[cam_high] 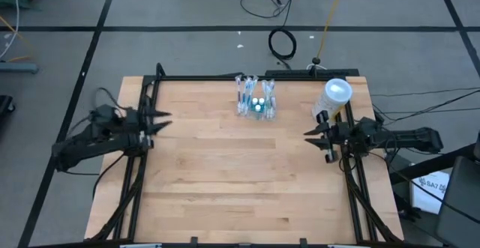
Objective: Pick & Place toothbrushing station
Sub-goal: Return to Home Position
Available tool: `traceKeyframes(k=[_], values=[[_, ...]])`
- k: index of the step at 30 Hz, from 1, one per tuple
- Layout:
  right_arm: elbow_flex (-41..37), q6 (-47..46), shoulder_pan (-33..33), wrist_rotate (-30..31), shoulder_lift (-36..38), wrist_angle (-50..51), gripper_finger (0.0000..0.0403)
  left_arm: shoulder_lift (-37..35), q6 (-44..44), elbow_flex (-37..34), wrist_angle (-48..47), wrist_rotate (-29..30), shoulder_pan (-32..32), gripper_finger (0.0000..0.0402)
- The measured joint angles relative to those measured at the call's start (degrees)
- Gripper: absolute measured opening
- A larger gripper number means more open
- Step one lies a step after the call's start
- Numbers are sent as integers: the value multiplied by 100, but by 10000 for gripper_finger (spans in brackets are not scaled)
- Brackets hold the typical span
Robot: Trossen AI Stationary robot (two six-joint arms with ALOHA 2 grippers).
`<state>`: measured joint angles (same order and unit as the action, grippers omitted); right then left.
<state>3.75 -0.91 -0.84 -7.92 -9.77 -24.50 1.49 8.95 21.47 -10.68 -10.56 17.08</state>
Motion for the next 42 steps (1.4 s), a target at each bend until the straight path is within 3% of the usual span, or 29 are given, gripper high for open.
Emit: traceKeyframes(k=[9,17,24,33,42], values=[[-131,20,-33,-165,950,755,77,-10,37,-958,1241,-279,2,124],[-140,11,-33,-287,951,1106,77,-11,-189,-2076,2931,-408,2,124],[-146,10,-33,-274,954,1293,77,0,-504,-2065,2638,-966,2,124],[-151,9,-33,-270,949,1343,77,0,-914,-2062,1478,446,2,124],[-151,9,-33,-267,949,1340,77,150,-914,-2060,1193,715,2,124]])
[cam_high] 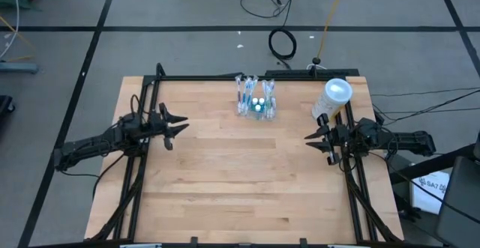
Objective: Pick & Place toothbrushing station
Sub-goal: Return to Home Position
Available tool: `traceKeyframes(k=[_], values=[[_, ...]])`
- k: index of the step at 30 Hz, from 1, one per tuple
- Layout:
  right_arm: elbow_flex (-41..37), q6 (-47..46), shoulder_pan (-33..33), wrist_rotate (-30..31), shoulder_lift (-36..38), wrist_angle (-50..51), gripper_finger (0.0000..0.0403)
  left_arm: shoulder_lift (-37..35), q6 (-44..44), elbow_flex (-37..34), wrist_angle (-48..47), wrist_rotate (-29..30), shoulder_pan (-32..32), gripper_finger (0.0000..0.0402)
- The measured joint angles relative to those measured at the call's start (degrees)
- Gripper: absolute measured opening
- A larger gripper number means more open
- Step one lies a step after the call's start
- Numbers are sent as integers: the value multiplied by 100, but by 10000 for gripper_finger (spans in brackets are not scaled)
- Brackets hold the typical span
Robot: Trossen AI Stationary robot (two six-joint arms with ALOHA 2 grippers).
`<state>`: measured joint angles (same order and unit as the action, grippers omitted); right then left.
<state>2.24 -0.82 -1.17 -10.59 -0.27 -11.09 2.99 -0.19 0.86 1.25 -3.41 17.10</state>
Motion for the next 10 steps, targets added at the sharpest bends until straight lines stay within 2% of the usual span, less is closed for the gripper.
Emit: traceKeyframes(k=[10], values=[[0,0,0,-1,0,0,77,50,137,0,-8,3,0,124]])
